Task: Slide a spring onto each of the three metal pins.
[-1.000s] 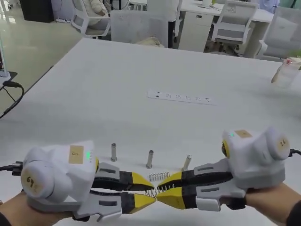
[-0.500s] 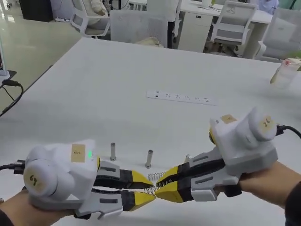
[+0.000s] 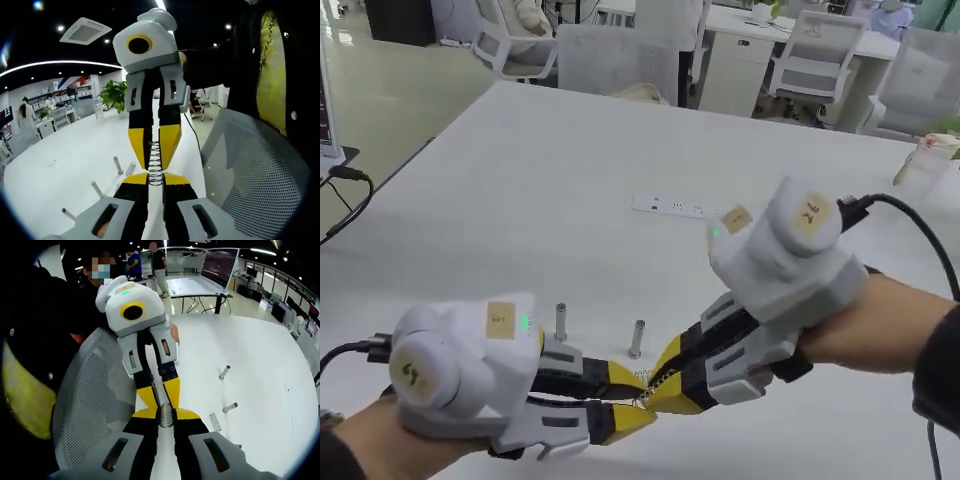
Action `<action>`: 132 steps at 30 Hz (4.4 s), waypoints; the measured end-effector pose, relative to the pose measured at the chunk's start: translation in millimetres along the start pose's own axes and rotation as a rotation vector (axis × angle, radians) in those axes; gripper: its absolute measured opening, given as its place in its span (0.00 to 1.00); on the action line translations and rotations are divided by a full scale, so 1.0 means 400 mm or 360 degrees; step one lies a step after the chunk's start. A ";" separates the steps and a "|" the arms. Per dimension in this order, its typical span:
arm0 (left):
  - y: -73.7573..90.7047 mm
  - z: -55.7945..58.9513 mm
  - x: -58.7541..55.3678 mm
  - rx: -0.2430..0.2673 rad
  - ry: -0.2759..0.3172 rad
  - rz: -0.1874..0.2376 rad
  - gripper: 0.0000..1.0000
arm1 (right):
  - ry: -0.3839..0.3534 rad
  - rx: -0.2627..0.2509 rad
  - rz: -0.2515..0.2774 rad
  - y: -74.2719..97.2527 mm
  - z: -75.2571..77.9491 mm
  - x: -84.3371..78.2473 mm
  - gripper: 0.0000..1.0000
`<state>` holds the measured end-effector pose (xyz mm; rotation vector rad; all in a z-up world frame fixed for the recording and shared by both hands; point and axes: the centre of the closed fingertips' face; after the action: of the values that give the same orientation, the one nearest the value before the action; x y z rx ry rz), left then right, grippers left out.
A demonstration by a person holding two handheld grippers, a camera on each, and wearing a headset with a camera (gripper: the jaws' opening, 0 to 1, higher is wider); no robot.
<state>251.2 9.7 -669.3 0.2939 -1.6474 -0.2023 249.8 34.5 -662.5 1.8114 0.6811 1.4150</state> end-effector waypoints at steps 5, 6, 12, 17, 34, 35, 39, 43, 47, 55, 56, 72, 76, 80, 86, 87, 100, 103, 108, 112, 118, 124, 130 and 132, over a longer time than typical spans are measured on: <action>-0.002 -0.004 0.006 0.0004 -0.0004 0.0015 0.02 | 0.0044 0.0010 -0.0097 0.004 0.002 0.000 0.08; -0.003 -0.004 0.007 0.0003 -0.0004 0.0015 0.02 | 0.0051 0.0015 -0.0124 0.004 0.002 -0.002 0.08; -0.011 0.001 0.012 -0.0014 -0.0017 0.0024 0.02 | 0.0113 0.0025 -0.0233 0.010 -0.003 -0.010 0.08; -0.015 -0.004 0.019 -0.0001 -0.0025 0.0040 0.02 | 0.0125 0.0017 -0.0266 0.017 0.003 -0.010 0.08; -0.015 -0.003 0.025 0.0005 -0.0005 0.0070 0.02 | 0.0165 0.0032 -0.0341 0.017 -0.001 -0.003 0.08; -0.016 -0.001 0.025 -0.0001 0.0001 0.0070 0.02 | 0.0166 0.0035 -0.0348 0.017 -0.002 -0.005 0.09; -0.015 -0.002 0.024 0.0003 0.0000 0.0071 0.02 | 0.0167 0.0034 -0.0344 0.018 -0.003 -0.005 0.09; -0.015 0.002 0.020 -0.0001 -0.0005 0.0063 0.02 | 0.0156 0.0027 -0.0330 0.020 -0.001 -0.004 0.12; -0.013 -0.002 0.020 0.0010 0.0002 0.0068 0.01 | 0.0142 0.0025 -0.0323 0.026 0.002 -0.006 0.11; -0.010 -0.006 0.025 0.0018 0.0026 0.0092 0.01 | 0.0123 0.0016 -0.0299 0.019 0.003 -0.010 0.09; -0.010 -0.007 0.025 0.0018 0.0027 0.0089 0.01 | 0.0126 0.0012 -0.0297 0.019 0.004 -0.011 0.09; -0.016 -0.010 0.023 0.0024 0.0010 0.0070 0.02 | 0.0143 0.0006 -0.0377 0.017 0.010 -0.013 0.08; -0.018 -0.011 0.025 0.0030 0.0006 0.0073 0.03 | 0.0141 0.0007 -0.0396 0.020 0.013 -0.014 0.08; -0.019 -0.008 0.023 0.0023 0.0007 0.0060 0.05 | 0.0151 0.0007 -0.0415 0.019 0.011 -0.017 0.08; -0.017 -0.008 0.021 0.0028 0.0041 0.0061 0.11 | 0.0150 0.0002 -0.0422 0.020 0.013 -0.020 0.08; -0.017 -0.009 0.020 0.0029 0.0049 0.0060 0.12 | 0.0149 0.0003 -0.0424 0.020 0.013 -0.021 0.08; -0.008 -0.019 0.010 0.0053 0.0135 0.0052 0.28 | 0.0144 -0.0014 -0.0434 0.031 0.025 -0.031 0.08; -0.002 -0.023 0.007 0.0062 0.0140 0.0046 0.29 | 0.0142 -0.0020 -0.0434 0.035 0.029 -0.032 0.08; 0.005 -0.029 -0.001 0.0071 0.0156 0.0029 0.32 | 0.0134 -0.0041 -0.0436 0.044 0.042 -0.038 0.08; 0.011 -0.032 -0.010 0.0081 0.0155 0.0009 0.34 | 0.0133 -0.0055 -0.0449 0.052 0.052 -0.047 0.08; 0.027 -0.042 -0.017 0.0107 0.0167 0.0010 0.35 | 0.0116 -0.0085 -0.0456 0.074 0.072 -0.059 0.08; 0.046 -0.056 -0.032 0.0149 0.0190 0.0006 0.36 | 0.0079 -0.0131 -0.0440 0.106 0.099 -0.068 0.08; 0.054 -0.063 -0.039 0.0181 0.0209 0.0009 0.37 | 0.0048 -0.0187 -0.0433 0.142 0.129 -0.078 0.08; 0.057 -0.064 -0.041 0.0187 0.0212 0.0008 0.37 | 0.0036 -0.0212 -0.0427 0.157 0.140 -0.080 0.08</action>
<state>276.2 37.3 -675.4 0.3845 -1.5306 -0.0807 294.1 -40.1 -638.1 1.5399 0.7900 1.2716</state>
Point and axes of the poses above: the centre of the closed fingertips' face, and the gripper's own axes: y roughly backward along the fingers, z roughly to its right, x roughly out of its top, and after that the axes turned 2 degrees about x, right-handed
